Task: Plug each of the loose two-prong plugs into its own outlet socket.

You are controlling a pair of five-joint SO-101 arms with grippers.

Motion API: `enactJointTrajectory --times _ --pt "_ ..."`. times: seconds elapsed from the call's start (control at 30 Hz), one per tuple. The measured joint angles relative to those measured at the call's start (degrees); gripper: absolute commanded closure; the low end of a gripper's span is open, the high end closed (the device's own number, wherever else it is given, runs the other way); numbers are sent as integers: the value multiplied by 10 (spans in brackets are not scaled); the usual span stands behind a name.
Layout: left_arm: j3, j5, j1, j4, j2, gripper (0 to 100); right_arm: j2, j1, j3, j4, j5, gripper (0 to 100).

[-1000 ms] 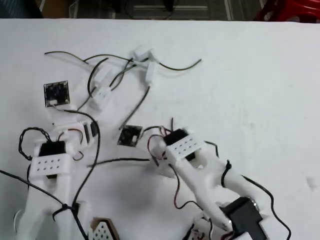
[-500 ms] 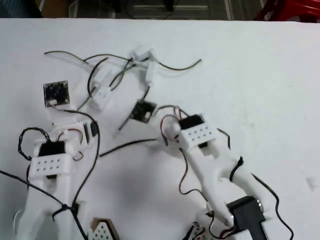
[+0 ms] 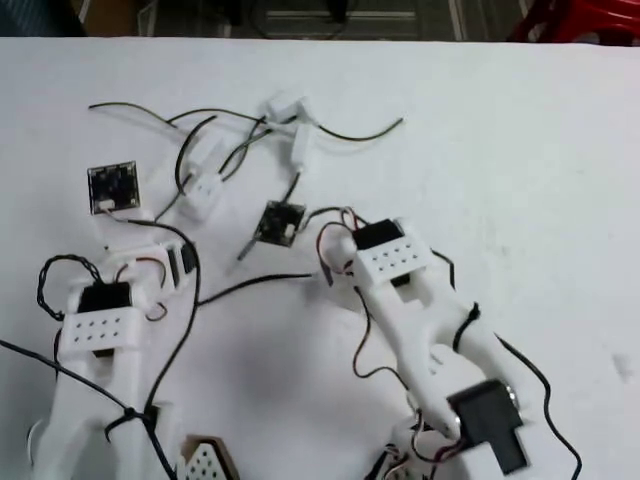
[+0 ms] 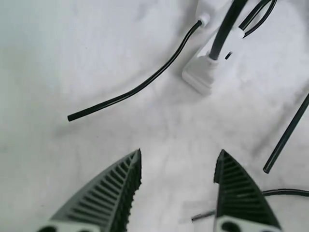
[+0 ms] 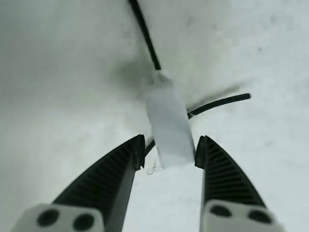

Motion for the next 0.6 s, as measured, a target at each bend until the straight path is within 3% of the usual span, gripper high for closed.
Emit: enactJointTrajectory --times 0.33,0.47,0.6 --pt "0 0 0 0 0 751 51 0 -28 2 2 833" --pt "0 0 0 0 0 751 70 0 -51 22 2 909" --pt "0 0 0 0 0 751 98 0 -84 54 -55 921"
